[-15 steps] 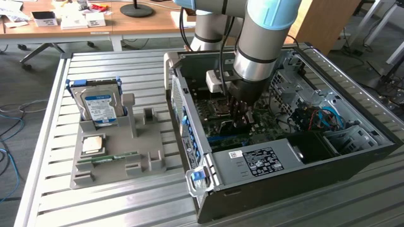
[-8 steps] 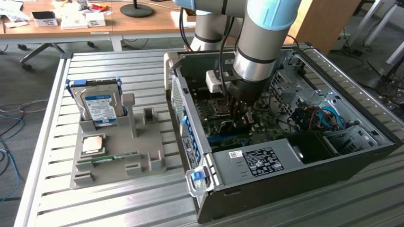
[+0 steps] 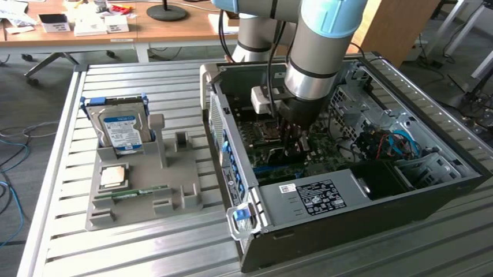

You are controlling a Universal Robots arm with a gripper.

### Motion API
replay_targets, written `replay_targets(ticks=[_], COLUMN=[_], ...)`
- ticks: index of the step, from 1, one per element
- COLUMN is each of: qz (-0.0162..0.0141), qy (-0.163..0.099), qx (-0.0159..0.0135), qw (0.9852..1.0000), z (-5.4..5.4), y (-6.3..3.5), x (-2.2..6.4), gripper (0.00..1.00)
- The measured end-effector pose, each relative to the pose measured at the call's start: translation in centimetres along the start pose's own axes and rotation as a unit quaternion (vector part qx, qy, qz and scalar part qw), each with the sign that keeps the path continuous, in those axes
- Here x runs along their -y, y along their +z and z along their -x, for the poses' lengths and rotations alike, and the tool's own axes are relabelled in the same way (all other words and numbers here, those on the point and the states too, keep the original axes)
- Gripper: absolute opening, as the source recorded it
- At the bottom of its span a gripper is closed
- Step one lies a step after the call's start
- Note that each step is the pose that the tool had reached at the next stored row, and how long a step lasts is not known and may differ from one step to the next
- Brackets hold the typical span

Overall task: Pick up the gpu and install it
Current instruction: 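Insert the gpu into the slot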

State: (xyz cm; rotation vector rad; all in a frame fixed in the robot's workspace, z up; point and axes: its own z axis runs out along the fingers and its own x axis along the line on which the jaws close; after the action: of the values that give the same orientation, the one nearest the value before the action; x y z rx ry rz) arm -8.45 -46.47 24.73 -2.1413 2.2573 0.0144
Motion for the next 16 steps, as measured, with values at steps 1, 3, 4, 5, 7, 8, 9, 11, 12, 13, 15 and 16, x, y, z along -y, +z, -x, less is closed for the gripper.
replay_targets(ticks=[1, 3, 4, 5, 7, 8, 9, 11, 12, 13, 15, 16], qz=[-0.0001, 0.0000, 0.0000, 0.0001, 0.0001, 0.0002, 0.0003, 0.0003, 0.0002, 0.0000, -0.0002, 0.0000], qy=[0.000, 0.000, 0.000, 0.000, 0.000, 0.000, 0.000, 0.000, 0.000, 0.000, 0.000, 0.000], qx=[0.0001, 0.0002, 0.0002, 0.0002, 0.0003, 0.0002, 0.0001, 0.0000, 0.0000, 0.0012, 0.0012, 0.0008], qw=[1.0000, 1.0000, 1.0000, 1.0000, 1.0000, 1.0000, 1.0000, 1.0000, 1.0000, 1.0000, 1.0000, 1.0000], z=[0.00, 0.00, -0.01, 0.00, 0.00, 0.01, 0.01, 0.03, 0.04, 0.07, 0.06, 0.07], y=[0.01, 0.01, 0.01, 0.01, 0.02, 0.05, 0.10, 0.18, 0.21, 0.32, 0.37, 0.33], x=[-0.06, -0.15, -0.16, -0.16, -0.18, -0.18, -0.18, -0.19, -0.20, -0.21, -0.22, -0.22], gripper=[0.27, 0.27, 0.27, 0.27, 0.27, 0.27, 0.27, 0.27, 0.27, 0.27, 0.27, 0.27])
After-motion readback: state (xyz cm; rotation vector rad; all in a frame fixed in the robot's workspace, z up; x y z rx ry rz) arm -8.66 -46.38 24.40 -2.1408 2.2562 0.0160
